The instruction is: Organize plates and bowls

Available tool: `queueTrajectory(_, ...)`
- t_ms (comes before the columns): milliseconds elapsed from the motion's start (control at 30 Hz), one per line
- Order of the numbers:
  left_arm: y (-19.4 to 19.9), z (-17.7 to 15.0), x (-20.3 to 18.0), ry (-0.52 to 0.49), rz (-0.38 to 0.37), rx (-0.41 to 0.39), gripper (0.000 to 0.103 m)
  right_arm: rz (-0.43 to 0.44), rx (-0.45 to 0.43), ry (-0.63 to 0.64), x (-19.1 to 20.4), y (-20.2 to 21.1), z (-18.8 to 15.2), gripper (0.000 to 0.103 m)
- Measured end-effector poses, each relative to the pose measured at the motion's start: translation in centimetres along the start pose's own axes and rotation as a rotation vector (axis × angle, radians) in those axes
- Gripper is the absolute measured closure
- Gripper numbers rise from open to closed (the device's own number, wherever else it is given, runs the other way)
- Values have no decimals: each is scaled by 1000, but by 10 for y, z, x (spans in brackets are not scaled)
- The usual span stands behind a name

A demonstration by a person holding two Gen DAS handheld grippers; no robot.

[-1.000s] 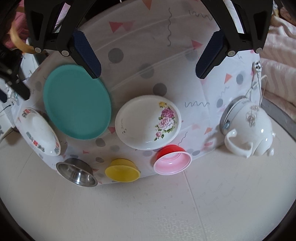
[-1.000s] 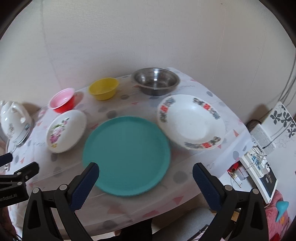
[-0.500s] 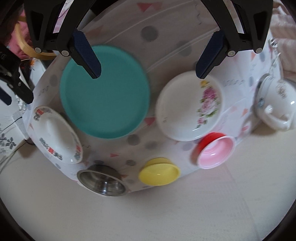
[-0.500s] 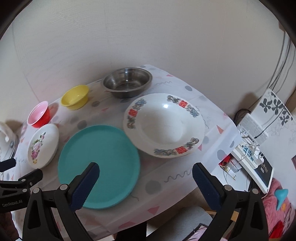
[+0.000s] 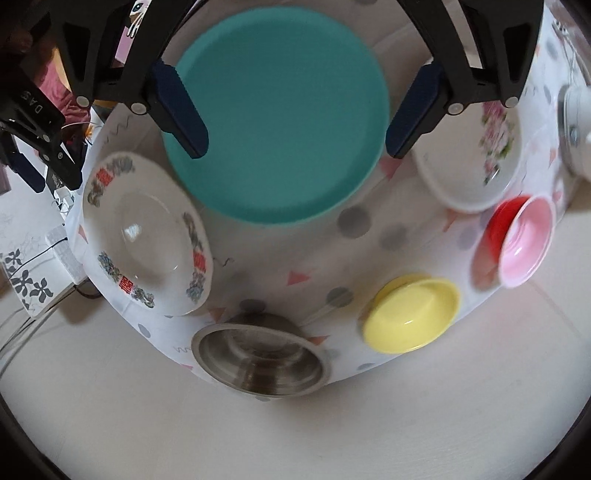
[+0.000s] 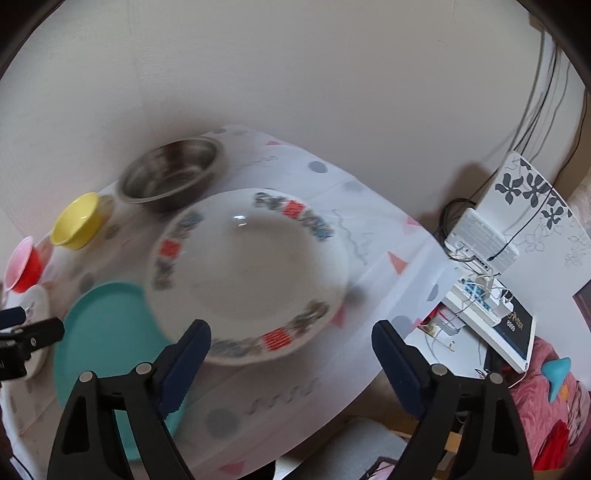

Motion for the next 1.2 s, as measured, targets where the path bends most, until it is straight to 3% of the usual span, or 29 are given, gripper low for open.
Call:
queueTrajectory(67, -10, 9, -5, -12, 1, 7, 8, 1, 3, -15, -7, -8, 4, 16)
queueTrajectory(100, -14, 12, -8, -17, -2, 5, 14, 7, -1, -25, -11, -12, 6, 19)
queueTrajectory(167, -22, 18, -13, -23, -18, 21, 24, 23, 2, -36, -16, -19, 9, 33)
queueTrajectory(267, -37, 25, -19, -10, -41, 53, 36, 23, 19, -42, -22, -30, 13, 34)
queueTrajectory(300, -39, 26, -21, -8, -52, 53, 45, 22, 19, -39, -23, -33, 15, 34)
queueTrajectory(367, -45, 30, -26, -9, -70, 62, 55, 33, 17, -33, -24, -37, 17, 45)
queueTrajectory(467, -52, 36, -33, -14, -83, 63, 61, 42, 28, -39, -28, -48, 19, 50)
queueTrajectory(533, -58, 40, -38, -24, -94, 59, 73, 56, 30, -44, -30, -54, 22, 56)
queueTrajectory(567, -60, 42, -39, -26, -96, 63, 74, 57, 33, -42, -30, -57, 23, 61)
queueTrajectory(800, -84, 54, -51, -34, -135, 97, 84, 84, 58, -72, -37, -77, 26, 63)
queueTrajectory(900, -95, 59, -54, -28, -147, 116, 93, 106, 70, -91, -40, -85, 26, 66)
queueTrajectory(1200, -108, 67, -52, -2, -204, 125, 95, 185, 92, -130, -40, -101, 29, 68)
Point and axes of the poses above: each gripper's, at about its wrist camera, not at the fingertips, and y roughly against the way its jaws point, x to its left, z to its top, the point moved 7 cm from there along -y, roughly the way its jaws point, and after that the axes turned 2 degrees about -x, right-handed, at the moved point
